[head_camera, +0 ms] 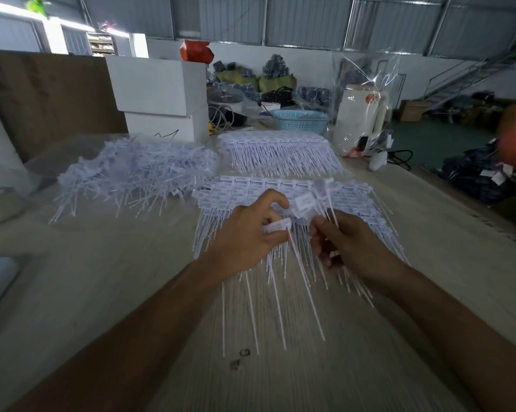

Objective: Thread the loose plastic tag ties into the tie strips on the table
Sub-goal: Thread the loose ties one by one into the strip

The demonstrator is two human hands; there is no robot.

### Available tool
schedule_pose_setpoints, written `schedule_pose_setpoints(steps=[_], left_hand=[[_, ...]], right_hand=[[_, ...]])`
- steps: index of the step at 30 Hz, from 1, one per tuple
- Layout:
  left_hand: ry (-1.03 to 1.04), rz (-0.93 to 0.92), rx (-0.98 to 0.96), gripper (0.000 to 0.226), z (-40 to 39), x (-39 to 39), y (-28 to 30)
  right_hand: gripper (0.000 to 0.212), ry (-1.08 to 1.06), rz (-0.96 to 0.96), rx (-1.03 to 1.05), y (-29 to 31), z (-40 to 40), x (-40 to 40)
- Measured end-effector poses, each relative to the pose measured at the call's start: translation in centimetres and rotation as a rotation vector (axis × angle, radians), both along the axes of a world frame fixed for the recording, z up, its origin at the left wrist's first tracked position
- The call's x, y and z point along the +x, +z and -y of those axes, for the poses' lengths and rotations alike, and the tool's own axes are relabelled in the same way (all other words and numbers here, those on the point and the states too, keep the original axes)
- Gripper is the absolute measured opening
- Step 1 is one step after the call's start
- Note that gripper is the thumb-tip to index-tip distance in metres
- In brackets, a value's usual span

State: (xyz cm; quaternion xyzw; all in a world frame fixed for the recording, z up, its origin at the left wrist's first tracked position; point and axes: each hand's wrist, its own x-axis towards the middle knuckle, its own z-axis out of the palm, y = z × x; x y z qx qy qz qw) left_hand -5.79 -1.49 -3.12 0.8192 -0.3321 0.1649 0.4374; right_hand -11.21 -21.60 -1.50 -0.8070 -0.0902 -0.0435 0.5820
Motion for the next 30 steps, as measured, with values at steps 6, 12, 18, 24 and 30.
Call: schedule_pose_setpoints(steps=[6,12,18,24,30], left_hand=[[-0.067,0.042,-0.023,0.040,1.3,-0.9,-0.3],[-0.113,0.087,-0.042,0.028,1.2,-1.1,-0.1],[-0.136,0.049,-0.003,0.024,0.9,-1.2,0.5],[-0.034,0.070,0.123,0.037,0.3,-0.9,0.3],[0.105,0.186,0.105,0.026,0.3,-0.9,0.6]], right_hand=[[0.038,0.027,-0.157,0.176,0.2,-0.7,-0.4],[0.033,0.100,-0.170,0.097,0.2,-0.9,-0.7],[0.031,0.026,-0.140,0.212,0.1,-0.8,-0.3],[0.043,-0.033,-0.154,0.365,0.4,0.0,0.1],[0.032,-0.015,-0.199,0.267,0.4,-0.3,-0.2]])
